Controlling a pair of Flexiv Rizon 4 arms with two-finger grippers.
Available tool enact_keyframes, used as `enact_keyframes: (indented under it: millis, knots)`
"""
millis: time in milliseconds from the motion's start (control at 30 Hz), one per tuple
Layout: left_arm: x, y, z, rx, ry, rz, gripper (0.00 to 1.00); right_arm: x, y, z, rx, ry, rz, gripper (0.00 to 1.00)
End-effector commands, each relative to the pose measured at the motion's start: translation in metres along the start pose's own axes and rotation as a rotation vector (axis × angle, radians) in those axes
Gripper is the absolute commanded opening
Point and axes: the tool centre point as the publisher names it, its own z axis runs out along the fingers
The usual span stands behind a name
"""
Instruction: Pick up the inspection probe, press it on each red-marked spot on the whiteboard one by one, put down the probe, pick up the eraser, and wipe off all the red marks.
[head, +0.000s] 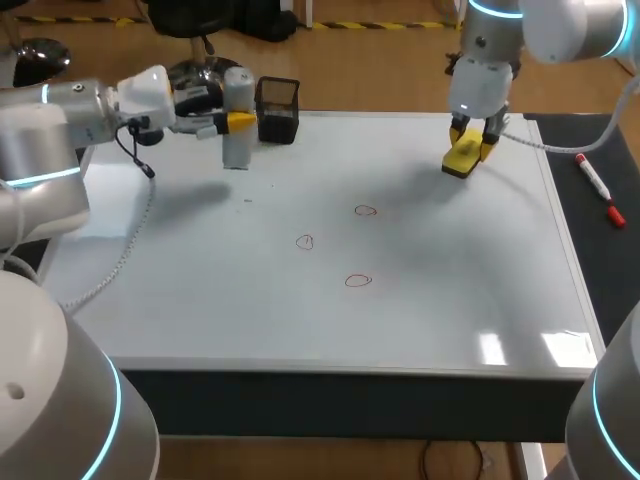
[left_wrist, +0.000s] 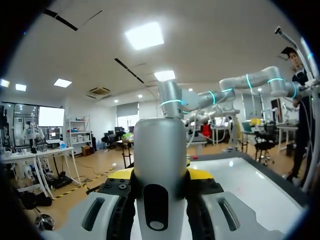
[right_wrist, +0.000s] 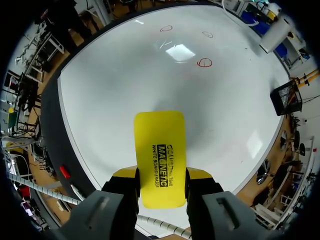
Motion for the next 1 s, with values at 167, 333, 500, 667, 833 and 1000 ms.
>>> enact_keyframes:
  millis: [167, 333, 500, 667, 833, 1000]
  knots:
    - [-0.031, -0.003, -0.014, 0.003, -0.057, 0.015, 0.00, 0.001, 0.000, -0.002, 0.003, 0.003, -0.001, 0.00]
    - [-0.050, 0.007, -0.022, 0.013, -0.083, 0.001, 0.00, 0.001, 0.000, -0.002, 0.003, 0.003, -0.001, 0.00]
    - [-0.061, 0.014, -0.026, 0.011, -0.105, -0.018, 0.00, 0.001, 0.000, -0.002, 0.003, 0.003, -0.001, 0.00]
    - [-0.061, 0.016, -0.027, 0.039, -0.113, -0.029, 0.00, 0.001, 0.000, -0.002, 0.003, 0.003, -0.001, 0.00]
    - [-0.065, 0.021, -0.031, 0.047, -0.131, -0.042, 0.00, 0.001, 0.000, -0.002, 0.003, 0.003, -0.001, 0.00]
    - [-0.065, 0.023, -0.033, 0.048, -0.130, -0.046, 0.00, 0.001, 0.000, -0.002, 0.003, 0.003, -0.001, 0.00]
